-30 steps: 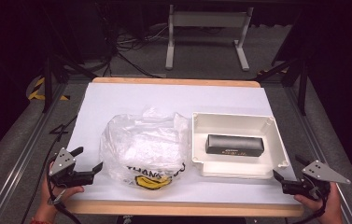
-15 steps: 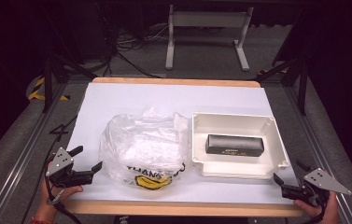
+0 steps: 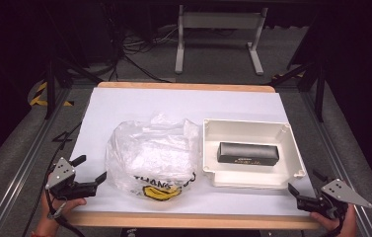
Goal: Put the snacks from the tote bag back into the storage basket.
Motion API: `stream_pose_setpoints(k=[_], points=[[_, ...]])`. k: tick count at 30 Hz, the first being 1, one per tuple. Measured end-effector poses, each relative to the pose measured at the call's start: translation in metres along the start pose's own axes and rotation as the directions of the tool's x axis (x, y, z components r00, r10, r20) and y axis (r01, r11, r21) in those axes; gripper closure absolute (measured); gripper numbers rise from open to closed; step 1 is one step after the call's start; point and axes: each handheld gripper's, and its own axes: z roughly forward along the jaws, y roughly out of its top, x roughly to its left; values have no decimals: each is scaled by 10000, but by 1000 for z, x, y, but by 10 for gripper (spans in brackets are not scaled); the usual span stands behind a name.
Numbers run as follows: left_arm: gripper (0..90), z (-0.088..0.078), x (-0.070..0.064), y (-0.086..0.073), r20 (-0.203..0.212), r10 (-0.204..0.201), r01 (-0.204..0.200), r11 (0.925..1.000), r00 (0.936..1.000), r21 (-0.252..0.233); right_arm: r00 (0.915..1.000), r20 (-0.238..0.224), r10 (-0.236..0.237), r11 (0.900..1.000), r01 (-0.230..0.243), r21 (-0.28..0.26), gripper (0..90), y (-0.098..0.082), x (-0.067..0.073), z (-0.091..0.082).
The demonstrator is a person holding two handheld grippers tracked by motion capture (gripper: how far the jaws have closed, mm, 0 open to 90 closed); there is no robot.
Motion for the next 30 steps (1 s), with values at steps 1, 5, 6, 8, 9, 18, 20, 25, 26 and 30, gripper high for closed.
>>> stream_pose_setpoints(k=[1,5,6,8,9,18,20,25,26,30], points=[[66,0,0,1,5,30,-30,10000,10000,-31,10000,73,-61,10000,61,21,50,1,1,0],[63,1,0,1,-6,70,-70,10000,10000,9,9999,32,-131,9999,131,25,49,1,1,1],[63,1,0,1,-6,70,-70,10000,10000,9,9999,32,-131,9999,131,25,49,1,1,1],[62,2,0,1,-10,36,-36,10000,10000,39,9999,62,-148,9999,148,74,49,1,1,2],[62,2,0,1,-19,37,-37,10000,10000,54,9999,63,-141,9999,141,72,49,1,1,2],[60,2,1,1,-53,36,-36,10000,10000,19,9999,22,-168,9998,168,46,49,2,3,1],[60,2,1,2,-36,22,-21,10000,10000,21,9999,24,-170,9998,170,62,49,2,3,1],[59,2,1,2,-60,-7,7,10000,10000,12,9997,11,-227,9997,227,71,49,2,4,1],[59,2,1,2,-61,-7,7,10000,10000,10,9997,49,-246,9997,246,59,49,2,4,1],[59,3,1,2,-52,3,-3,10000,10000,19,9998,18,-180,9998,180,57,49,2,4,1]])
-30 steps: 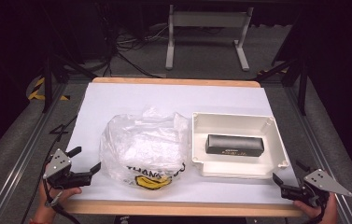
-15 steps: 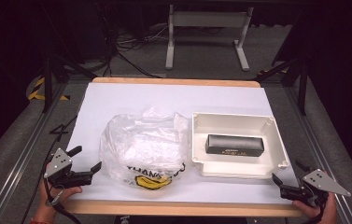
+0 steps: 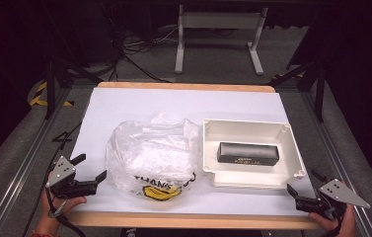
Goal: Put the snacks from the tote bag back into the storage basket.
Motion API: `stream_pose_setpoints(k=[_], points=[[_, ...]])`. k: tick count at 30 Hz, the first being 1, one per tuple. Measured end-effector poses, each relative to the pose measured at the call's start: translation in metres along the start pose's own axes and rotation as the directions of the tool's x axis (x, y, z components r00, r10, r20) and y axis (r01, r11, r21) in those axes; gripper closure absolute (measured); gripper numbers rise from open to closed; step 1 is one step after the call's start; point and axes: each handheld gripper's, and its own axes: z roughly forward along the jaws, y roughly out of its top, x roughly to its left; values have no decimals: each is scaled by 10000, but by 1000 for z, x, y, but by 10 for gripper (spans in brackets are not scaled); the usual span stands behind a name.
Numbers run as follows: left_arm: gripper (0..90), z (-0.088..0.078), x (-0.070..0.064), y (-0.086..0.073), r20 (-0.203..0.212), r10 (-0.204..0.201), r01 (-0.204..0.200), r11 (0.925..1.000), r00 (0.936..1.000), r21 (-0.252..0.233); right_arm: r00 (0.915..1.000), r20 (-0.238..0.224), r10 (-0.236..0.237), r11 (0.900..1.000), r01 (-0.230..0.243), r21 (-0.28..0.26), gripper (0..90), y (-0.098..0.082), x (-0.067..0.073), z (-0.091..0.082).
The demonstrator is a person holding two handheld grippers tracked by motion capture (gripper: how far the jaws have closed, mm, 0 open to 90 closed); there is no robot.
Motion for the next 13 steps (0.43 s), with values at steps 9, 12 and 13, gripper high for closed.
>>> stream_pose_setpoints(k=[9,12,13], points=[[58,0,1,0,-40,-12,12,10000,10000,-13,10000,-59,0,10000,1,17,49,0,1,0],[58,0,1,0,-56,-19,19,10000,10000,27,10000,-70,15,10000,-15,10,49,0,1,0],[57,0,1,0,-56,-19,19,10000,10000,27,9999,-91,68,10000,-69,-11,48,0,1,0]])
